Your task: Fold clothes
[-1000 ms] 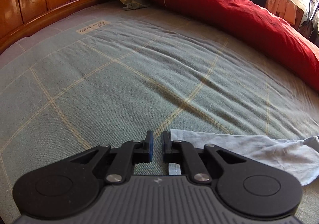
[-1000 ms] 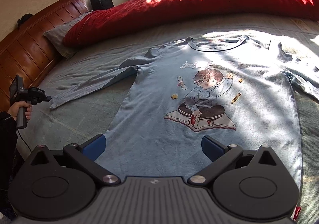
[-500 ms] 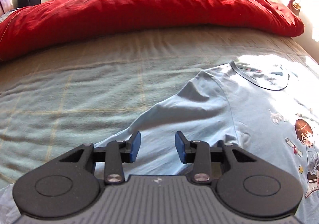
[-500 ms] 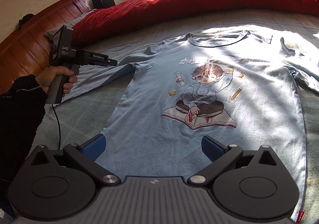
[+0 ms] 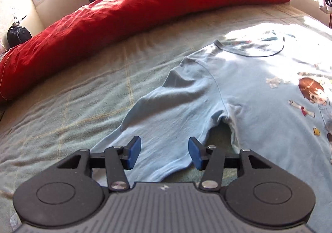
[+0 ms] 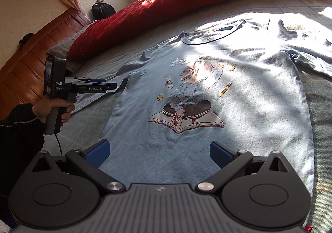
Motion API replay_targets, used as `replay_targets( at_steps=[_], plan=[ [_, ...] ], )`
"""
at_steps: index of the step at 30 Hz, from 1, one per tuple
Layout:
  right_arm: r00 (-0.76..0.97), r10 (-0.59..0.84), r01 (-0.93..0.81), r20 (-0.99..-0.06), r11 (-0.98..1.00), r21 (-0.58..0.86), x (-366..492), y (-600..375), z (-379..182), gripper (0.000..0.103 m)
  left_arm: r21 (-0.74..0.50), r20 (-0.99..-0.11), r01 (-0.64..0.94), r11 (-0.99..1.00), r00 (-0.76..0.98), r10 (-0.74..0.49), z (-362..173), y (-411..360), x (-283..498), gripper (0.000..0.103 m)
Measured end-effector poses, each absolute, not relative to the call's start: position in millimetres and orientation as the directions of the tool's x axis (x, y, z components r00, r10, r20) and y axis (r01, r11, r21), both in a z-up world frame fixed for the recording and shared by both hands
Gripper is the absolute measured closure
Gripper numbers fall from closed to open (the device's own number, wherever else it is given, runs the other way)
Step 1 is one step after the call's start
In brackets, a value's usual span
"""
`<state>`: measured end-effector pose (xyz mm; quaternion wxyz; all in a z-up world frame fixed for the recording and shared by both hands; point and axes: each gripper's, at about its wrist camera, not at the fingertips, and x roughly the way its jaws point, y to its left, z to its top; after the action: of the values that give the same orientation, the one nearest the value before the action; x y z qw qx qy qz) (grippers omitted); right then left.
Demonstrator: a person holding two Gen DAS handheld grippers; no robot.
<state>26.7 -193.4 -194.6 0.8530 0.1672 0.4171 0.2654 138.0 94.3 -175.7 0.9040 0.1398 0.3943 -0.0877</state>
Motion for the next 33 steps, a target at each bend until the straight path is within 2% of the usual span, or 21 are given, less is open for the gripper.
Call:
replay_targets(
  at_steps=[2, 5, 9, 15, 18, 22, 26, 29, 33],
  plan=[
    [0.515, 0.600, -0.313, -0.613, 0.797, 0.517, 26.0, -195.1, -193.8, 0.000, 0.107, -0.724, 0.263, 0.959, 0.681, -0.106, -167.2, 86.4, 150.2, 0.048],
    [0.515, 0.602, -0.313, -0.609, 0.794, 0.520, 23.4, -197.2, -193.7, 0.000, -0.120, -0.727, 0.255, 0.960, 0.636, -0.259, -173.9, 77.9, 167.3, 0.048],
    [0.509, 0.601, -0.309, -0.616, 0.796, 0.521, 20.1, -203.8, -197.5, 0.000, -0.152, -0.771, 0.257, 0.954, 0.573, -0.277, -197.3, 67.3, 166.2, 0.048],
    [0.505, 0.602, -0.303, -0.619, 0.795, 0.526, 21.2, -219.3, -202.7, 0.000, -0.180, -0.780, 0.269, 0.946, 0.547, -0.304, -183.8, 81.9, 154.0, 0.042],
    [0.510, 0.601, -0.300, -0.615, 0.795, 0.528, 25.1, -226.3, -204.3, 0.000, -0.233, -0.752, 0.186, 0.955, 0.587, -0.298, -170.9, 94.3, 179.7, 0.038],
    [0.516, 0.607, -0.292, -0.605, 0.788, 0.542, 31.1, -232.7, -207.3, 0.000, -0.372, -0.757, 0.057, 0.926, 0.558, -0.339, -191.4, 106.4, 225.8, 0.039],
    [0.507, 0.610, -0.286, -0.609, 0.785, 0.549, 38.5, -235.7, -213.8, 0.000, -0.374, -0.765, -0.042, 0.926, 0.579, -0.283, -218.0, 111.2, 256.2, 0.039],
    [0.497, 0.614, -0.289, -0.613, 0.784, 0.550, 44.0, -236.5, -218.4, 0.000, -0.360, -0.760, -0.079, 0.929, 0.602, -0.244, -214.4, 111.6, 270.7, 0.039],
    [0.493, 0.631, -0.296, -0.599, 0.769, 0.566, 47.6, -239.0, -220.4, 0.000, -0.361, -0.749, -0.020, 0.932, 0.602, -0.277, -195.1, 95.6, 263.3, 0.039]
  ],
)
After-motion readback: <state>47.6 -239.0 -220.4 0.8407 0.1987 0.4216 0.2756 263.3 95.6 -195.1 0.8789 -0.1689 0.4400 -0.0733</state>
